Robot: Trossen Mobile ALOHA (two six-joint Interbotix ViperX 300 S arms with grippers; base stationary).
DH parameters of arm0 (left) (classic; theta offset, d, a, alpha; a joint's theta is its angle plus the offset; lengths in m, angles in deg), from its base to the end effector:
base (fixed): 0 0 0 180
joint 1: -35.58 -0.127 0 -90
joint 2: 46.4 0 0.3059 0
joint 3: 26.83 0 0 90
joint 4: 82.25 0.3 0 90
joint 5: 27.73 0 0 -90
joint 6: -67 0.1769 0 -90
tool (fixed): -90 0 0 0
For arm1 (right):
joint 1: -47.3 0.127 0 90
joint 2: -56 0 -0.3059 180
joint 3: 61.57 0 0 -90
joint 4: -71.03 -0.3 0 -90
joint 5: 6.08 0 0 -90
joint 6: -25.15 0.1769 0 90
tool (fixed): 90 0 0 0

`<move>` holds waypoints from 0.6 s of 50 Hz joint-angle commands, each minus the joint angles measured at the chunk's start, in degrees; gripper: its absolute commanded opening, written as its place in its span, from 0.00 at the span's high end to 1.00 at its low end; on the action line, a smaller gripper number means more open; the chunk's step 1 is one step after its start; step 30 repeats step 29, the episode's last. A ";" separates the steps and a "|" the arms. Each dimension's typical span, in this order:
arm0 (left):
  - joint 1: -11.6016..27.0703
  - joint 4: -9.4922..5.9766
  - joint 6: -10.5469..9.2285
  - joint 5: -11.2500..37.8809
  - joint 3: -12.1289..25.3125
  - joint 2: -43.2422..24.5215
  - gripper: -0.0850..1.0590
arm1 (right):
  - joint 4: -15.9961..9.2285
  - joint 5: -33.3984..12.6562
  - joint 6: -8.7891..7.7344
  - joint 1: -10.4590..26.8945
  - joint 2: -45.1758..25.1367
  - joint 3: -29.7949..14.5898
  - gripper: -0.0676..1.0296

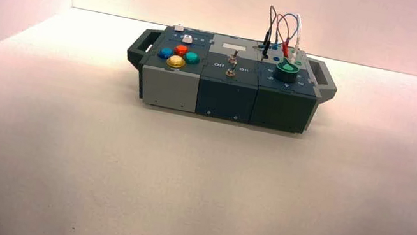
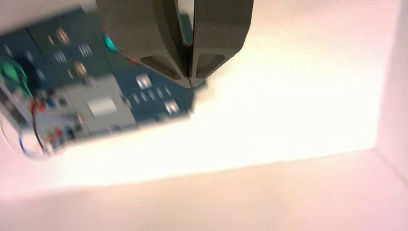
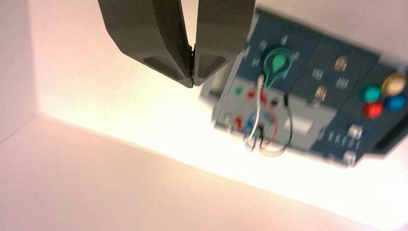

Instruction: Turn the knob to position 1.

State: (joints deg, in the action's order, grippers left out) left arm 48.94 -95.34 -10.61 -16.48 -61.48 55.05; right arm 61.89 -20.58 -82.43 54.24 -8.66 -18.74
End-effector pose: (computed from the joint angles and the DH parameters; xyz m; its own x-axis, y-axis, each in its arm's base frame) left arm 0.3497 -0.0911 0.2094 0.7940 -0.2340 -0.5610 0.2620 0.9645 -0.0314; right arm 0.3023 0.0439 0.2201 0.8381 0.1421 -0.5267 -0.2319 0.9667 -0.1082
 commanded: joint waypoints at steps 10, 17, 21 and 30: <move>-1.41 0.09 0.97 -12.04 -3.60 6.06 0.95 | -0.09 8.09 0.26 -4.75 1.14 1.93 0.96; -4.83 0.09 1.49 -15.56 -4.83 7.65 0.95 | -0.09 10.37 0.26 -5.71 1.14 2.11 0.96; -6.15 0.18 1.49 -16.52 -5.36 7.82 0.95 | -0.09 10.46 0.26 -6.06 0.97 1.93 0.96; -6.50 0.09 1.49 -16.61 -5.19 7.73 0.95 | -0.09 10.37 0.26 -5.98 0.88 1.58 0.96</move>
